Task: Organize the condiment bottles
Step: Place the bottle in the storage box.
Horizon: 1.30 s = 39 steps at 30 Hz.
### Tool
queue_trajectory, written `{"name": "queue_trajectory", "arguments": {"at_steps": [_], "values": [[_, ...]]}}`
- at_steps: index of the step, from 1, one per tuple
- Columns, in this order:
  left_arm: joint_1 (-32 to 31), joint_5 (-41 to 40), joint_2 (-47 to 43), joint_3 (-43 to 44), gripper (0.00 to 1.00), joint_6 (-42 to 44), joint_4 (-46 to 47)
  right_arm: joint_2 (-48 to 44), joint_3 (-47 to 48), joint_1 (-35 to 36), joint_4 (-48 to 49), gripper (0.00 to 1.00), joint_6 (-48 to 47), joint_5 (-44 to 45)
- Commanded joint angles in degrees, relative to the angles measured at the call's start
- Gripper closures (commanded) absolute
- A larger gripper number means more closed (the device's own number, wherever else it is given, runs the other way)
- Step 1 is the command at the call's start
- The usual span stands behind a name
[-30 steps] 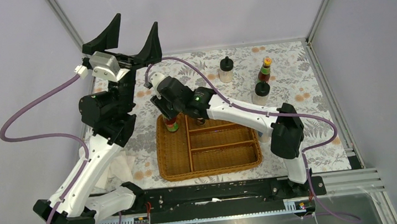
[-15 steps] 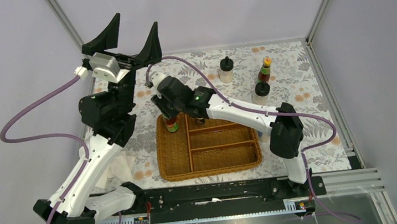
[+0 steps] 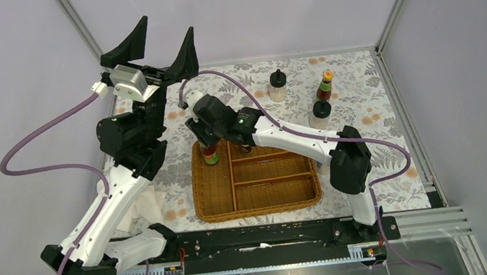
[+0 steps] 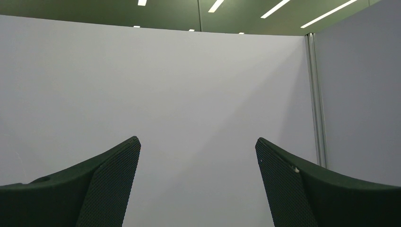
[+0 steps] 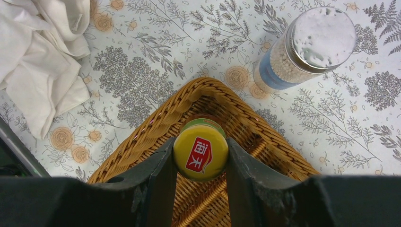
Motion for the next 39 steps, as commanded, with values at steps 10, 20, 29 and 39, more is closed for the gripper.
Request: {"name": "queue_trajectory", "arguments": {"at_steps": [10,20,29,39], "values": [[-0.39,0.68,-0.32,-1.08,0.04,1.33,3.68,-2.22,-0.81,-0.91,6.86,1.0,0.91,-0.21],[-0.41,0.73,-0.08,-0.99,0.04,1.19,3.72,-3.18,-1.41,-0.91,6.77,1.0,0.98,0.35],[-0.4,0.83,0.23,-0.62,0.04,0.53,3.66,-4.29,-2.4,-0.92,6.59,1.0,0.98,0.77],[-0.35,0.97,0.63,-0.27,0.04,-0.45,3.66,-5.55,-3.45,-0.91,6.59,1.0,0.79,1.28]]}}
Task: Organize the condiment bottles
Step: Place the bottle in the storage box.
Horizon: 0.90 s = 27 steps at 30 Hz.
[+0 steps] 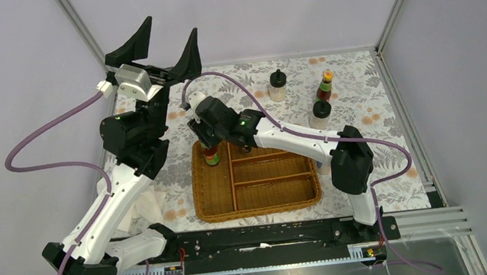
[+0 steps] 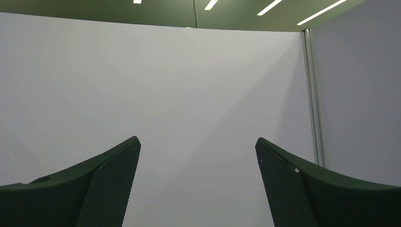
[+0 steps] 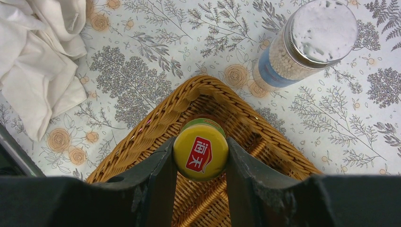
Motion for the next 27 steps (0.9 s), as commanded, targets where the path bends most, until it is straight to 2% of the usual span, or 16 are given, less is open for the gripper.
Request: {"name": "queue_trajectory", "arguments": {"at_steps": [1,27], "values": [[-0.37,0.33,0.1,0.4,0.04,-0.46,2.93,-4.8,-0.15,-0.58,3.86,1.0,0.29,1.23],[-0.4,0.59,0.29,0.78,0.04,-1.23,2.35,-6.27,-2.05,-0.58,5.04,1.0,0.22,1.69]]}}
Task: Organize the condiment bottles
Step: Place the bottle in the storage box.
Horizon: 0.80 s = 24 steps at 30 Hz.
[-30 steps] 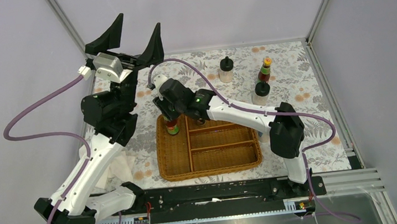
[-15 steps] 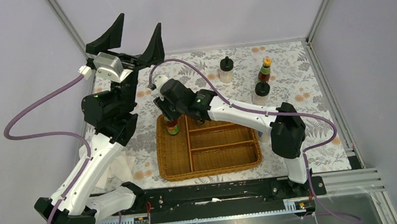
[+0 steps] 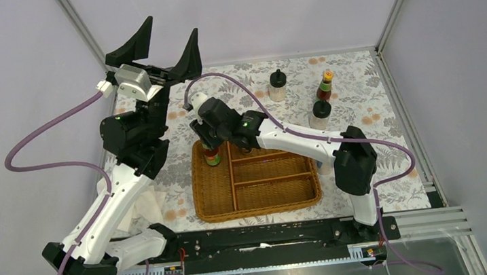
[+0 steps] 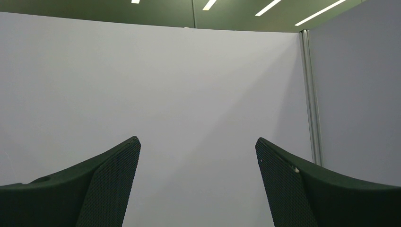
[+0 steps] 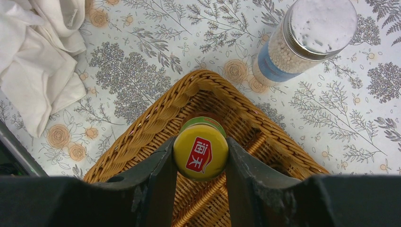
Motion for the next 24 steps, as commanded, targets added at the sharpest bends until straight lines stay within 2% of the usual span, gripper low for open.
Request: {"name": "queue_trajectory", "arguments": {"at_steps": [1,24], "values": [[-0.39,0.3,0.23,0.81,0.04,-0.8,2.35,-4.94,0.06,-0.58,4.34,1.0,-0.06,1.68],[-0.38,0.13,0.36,0.52,0.03,-1.28,2.24,-5.39,-1.59,-0.58,4.79,1.0,0.13,1.77]]}}
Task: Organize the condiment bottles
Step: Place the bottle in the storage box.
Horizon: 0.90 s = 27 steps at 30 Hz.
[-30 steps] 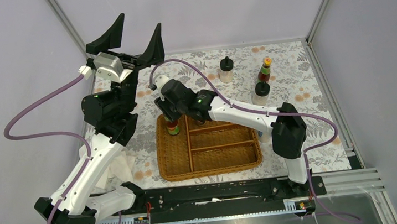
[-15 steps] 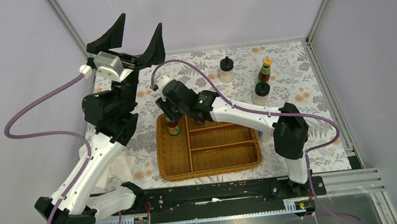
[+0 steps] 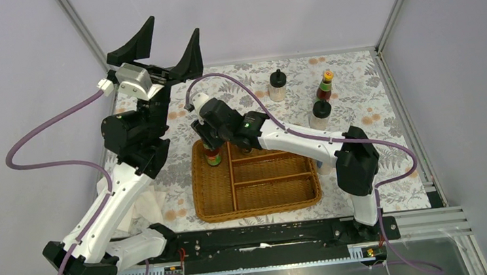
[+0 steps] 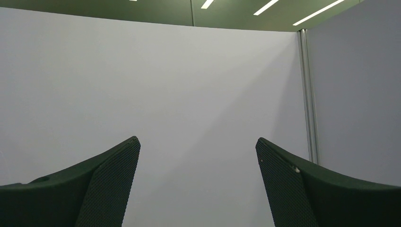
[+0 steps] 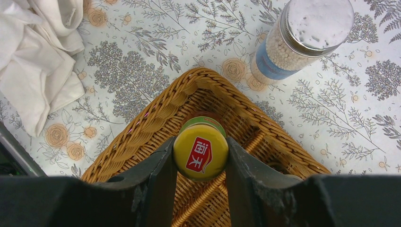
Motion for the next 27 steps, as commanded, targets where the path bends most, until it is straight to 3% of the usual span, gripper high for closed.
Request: {"name": "queue_trajectory", "arguments": {"at_steps": [1,2,8,12,16,27], "values": [[-0.4,0.06,-0.06,0.56,0.03,-0.41,2.25,-4.2,0.25,-0.56,3.73,1.0,-0.06,1.46],[-0.39,0.06,-0.02,0.43,0.03,-0.38,2.31,-4.1,0.32,-0.56,3.65,0.99,0.03,1.41],[-0.4,-0.03,-0.01,0.28,0.03,-0.17,2.23,-3.68,0.55,-0.56,3.32,0.67,-0.13,1.19],[-0.33,-0.09,0.04,0.09,0.03,-0.16,2.36,-3.61,0.5,-0.56,3.3,0.51,-0.35,0.93],[-0.41,-0.12,0.17,0.08,0.03,-0.12,2.38,-3.5,0.76,-0.56,3.0,0.46,-0.55,0.72],[-0.37,-0.03,0.39,0.23,0.03,-0.27,2.66,-3.49,1.29,-0.56,2.55,0.46,-0.93,0.51]]}}
